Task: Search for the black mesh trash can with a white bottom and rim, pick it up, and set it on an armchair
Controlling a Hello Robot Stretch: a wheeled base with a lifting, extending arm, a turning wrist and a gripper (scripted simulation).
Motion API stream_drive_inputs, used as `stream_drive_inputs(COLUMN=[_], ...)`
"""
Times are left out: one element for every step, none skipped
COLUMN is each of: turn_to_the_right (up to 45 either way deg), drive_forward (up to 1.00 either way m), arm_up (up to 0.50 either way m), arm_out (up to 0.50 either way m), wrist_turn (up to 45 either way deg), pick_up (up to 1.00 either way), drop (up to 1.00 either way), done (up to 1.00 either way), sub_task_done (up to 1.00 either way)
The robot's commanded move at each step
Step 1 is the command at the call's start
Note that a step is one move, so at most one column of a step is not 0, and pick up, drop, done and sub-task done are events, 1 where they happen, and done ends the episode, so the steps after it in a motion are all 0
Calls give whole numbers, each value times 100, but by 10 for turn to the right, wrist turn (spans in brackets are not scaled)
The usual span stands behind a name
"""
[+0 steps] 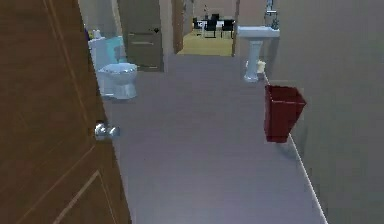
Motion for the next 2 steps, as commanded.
stream_drive_inputs(turn_to_the_right=[120, 0], drive_forward=[0, 90], arm_up=[0, 0], arm_out=[0, 0], wrist_turn=[0, 0], pick_up=[0, 0], drop=[0, 0], done=[0, 0], sub_task_done=[0, 0])
